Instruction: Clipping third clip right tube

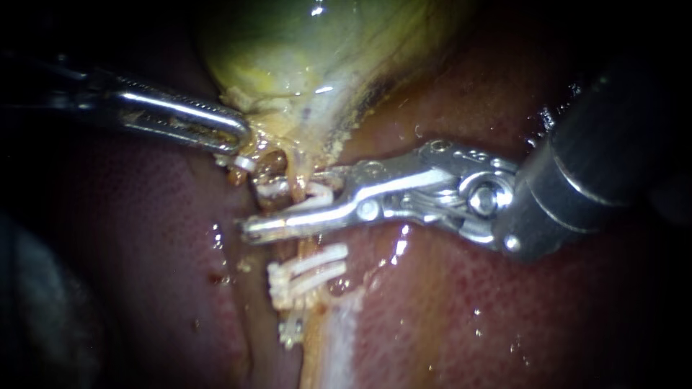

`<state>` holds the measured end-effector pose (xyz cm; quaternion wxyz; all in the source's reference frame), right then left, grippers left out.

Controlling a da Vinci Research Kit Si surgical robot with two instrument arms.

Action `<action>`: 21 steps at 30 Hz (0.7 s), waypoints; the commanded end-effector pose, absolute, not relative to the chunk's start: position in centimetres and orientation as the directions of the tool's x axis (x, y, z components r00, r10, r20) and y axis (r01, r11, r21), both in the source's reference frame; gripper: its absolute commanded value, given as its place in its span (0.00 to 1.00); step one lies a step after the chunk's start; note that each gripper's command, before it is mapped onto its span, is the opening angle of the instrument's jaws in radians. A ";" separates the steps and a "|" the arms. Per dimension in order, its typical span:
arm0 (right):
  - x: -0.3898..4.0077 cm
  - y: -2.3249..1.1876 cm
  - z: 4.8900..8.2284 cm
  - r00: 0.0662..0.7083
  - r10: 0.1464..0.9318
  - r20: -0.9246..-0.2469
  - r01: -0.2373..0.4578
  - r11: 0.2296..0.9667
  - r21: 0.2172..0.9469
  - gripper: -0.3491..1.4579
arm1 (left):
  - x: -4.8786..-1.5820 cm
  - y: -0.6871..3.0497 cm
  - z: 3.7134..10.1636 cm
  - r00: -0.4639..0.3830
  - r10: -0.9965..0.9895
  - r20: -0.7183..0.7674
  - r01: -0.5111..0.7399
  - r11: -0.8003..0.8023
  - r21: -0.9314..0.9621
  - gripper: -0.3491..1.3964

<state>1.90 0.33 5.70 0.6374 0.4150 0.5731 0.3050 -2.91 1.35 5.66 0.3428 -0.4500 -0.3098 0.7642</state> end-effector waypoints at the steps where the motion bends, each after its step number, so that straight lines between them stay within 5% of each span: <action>1: 1.90 0.35 5.65 0.149 0.867 -0.476 0.093 0.467 0.880 0.45 | -2.91 1.35 5.66 -0.360 0.803 -0.476 -0.245 -0.573 -0.782 0.00; 11: 1.92 0.46 5.44 0.125 0.877 -0.463 0.109 0.452 0.885 0.43 | -2.90 1.36 5.67 -0.360 0.802 -0.476 -0.244 -0.573 -0.782 0.00; 21: 1.86 0.46 5.45 0.126 0.898 -0.421 0.102 0.410 0.906 0.29 | -2.90 1.35 5.68 -0.360 0.802 -0.476 -0.245 -0.574 -0.782 0.00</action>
